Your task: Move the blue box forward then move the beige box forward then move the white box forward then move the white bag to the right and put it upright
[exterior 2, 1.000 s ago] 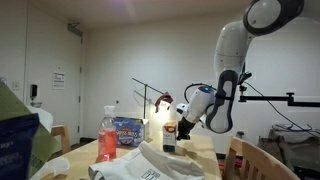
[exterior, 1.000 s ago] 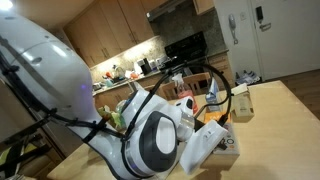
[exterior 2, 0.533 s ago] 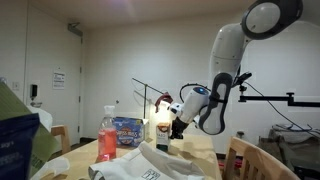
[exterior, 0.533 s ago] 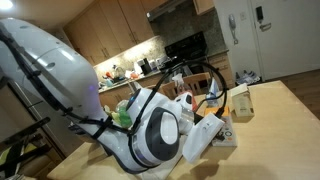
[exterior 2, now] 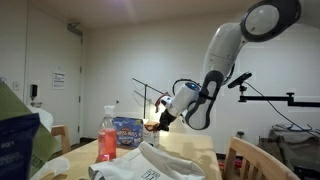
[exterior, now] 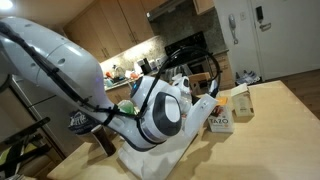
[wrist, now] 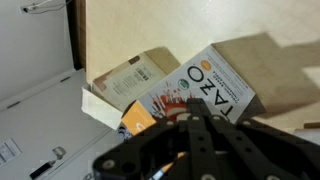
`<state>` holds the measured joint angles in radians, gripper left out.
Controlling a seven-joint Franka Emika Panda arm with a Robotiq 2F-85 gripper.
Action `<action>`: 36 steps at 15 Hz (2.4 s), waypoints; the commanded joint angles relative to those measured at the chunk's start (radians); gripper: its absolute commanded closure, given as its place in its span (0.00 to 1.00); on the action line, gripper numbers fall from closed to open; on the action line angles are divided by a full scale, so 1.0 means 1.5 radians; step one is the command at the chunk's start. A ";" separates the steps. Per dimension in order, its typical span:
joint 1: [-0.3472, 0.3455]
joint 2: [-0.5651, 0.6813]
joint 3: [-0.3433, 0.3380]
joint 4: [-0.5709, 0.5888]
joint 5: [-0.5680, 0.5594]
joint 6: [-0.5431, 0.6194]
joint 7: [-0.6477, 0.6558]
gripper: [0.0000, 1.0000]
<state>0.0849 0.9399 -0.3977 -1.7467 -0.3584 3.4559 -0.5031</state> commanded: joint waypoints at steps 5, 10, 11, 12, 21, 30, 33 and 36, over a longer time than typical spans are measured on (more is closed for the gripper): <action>-0.005 0.002 0.002 0.008 -0.007 -0.001 0.004 0.99; 0.015 0.037 -0.025 0.058 0.039 -0.001 0.017 1.00; 0.013 0.045 -0.023 0.071 0.045 -0.001 0.020 1.00; 0.009 0.050 -0.020 0.078 0.047 -0.001 0.020 1.00; -0.043 0.095 0.032 0.158 0.038 -0.015 0.048 1.00; -0.090 0.104 0.103 0.221 0.025 -0.033 0.062 1.00; -0.115 0.110 0.146 0.248 0.004 -0.068 0.059 1.00; -0.139 0.112 0.187 0.266 0.010 -0.105 0.032 1.00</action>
<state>-0.0812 1.0892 -0.1735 -1.4095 -0.3258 3.3538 -0.4439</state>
